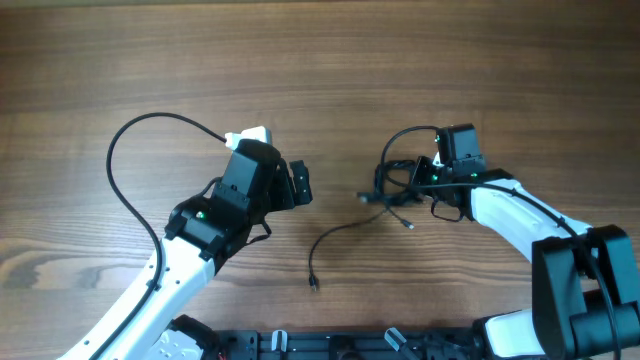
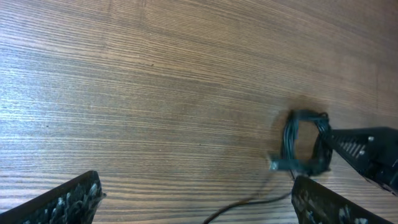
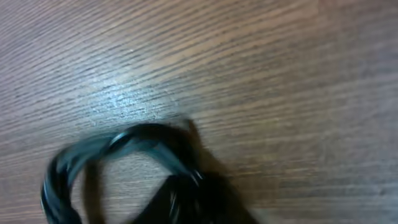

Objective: Untangle cables

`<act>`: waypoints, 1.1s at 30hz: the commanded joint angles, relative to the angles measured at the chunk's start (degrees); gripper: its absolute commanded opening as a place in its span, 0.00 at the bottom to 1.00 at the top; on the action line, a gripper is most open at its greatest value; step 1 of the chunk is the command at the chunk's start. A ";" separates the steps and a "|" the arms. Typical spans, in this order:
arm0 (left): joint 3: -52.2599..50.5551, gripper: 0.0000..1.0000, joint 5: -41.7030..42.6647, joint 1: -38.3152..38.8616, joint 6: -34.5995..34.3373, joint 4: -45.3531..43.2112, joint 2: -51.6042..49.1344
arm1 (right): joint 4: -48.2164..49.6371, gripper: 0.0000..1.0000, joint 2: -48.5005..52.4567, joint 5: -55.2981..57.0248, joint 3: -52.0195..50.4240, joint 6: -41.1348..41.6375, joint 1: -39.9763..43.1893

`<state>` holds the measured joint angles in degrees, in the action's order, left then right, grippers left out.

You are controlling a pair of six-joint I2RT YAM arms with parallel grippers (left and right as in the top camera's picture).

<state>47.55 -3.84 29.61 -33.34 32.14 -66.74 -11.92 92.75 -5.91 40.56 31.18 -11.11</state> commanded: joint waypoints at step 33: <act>0.33 0.73 8.76 -0.26 2.45 1.31 -7.52 | 24.63 0.05 1.99 -48.43 0.59 -10.40 -10.80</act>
<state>47.53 3.44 29.61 -30.74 34.57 -73.06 12.36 93.97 -48.45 40.58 19.73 -21.82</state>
